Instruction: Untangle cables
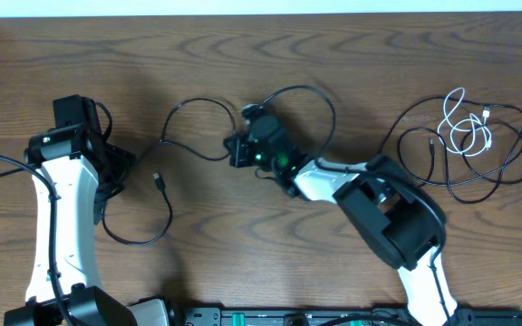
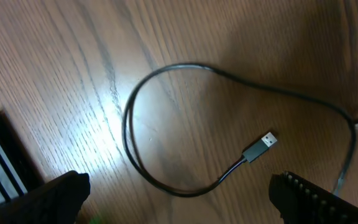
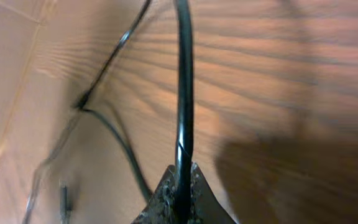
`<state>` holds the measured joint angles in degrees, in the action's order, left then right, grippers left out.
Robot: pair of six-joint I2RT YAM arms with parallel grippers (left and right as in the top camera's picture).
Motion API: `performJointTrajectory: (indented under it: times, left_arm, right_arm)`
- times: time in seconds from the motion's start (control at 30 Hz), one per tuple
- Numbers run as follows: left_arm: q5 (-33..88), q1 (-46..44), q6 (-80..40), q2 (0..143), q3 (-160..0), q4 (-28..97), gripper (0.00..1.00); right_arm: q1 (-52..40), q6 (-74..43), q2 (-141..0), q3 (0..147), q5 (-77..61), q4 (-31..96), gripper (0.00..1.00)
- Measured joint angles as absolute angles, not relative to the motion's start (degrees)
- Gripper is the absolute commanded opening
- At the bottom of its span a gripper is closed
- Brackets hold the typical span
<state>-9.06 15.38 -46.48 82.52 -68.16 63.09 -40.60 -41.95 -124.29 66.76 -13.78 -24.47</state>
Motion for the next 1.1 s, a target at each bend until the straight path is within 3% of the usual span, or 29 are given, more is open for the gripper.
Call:
performJointTrajectory:
  times: [0.27, 0.4, 0.57, 0.73, 1.0, 1.07, 1.1]
  left_arm:
    - [-9.1, 15.38, -46.46, 82.52, -68.16, 63.07, 0.98]
    - [-9.08, 15.38, -46.48, 82.52, -68.16, 63.05, 0.98]
    - [-9.08, 15.38, -46.48, 82.52, -68.16, 63.05, 0.98]
    - [-9.08, 15.38, -46.48, 82.52, -68.16, 63.02, 0.98]
    - [-9.08, 15.38, -46.48, 82.52, -68.16, 63.05, 0.98]
    - [-9.08, 15.38, -46.48, 82.52, -68.16, 63.05, 0.98]
    - [-9.08, 15.38, -46.48, 82.52, -68.16, 63.05, 0.98]
  right_arm:
    - [-27.81, -29.28, -104.31, 66.81, -14.59, 6.26, 0.01]
    - [-21.15, -22.76, -94.39, 67.07, -13.45, 16.05, 0.01]
    - [-19.07, -16.58, -90.96, 67.07, -13.28, 23.81, 0.01]
    - [-23.81, -11.57, -91.9, 67.05, -13.26, 26.26, 0.01]
    - [-40.71, -8.38, -100.07, 67.05, -11.42, 15.79, 0.01]
    - [-44.45, -7.4, -103.68, 67.07, -9.43, 13.54, 0.09]
    - [-46.09, -6.83, -105.41, 67.05, -9.04, 12.36, 0.25]
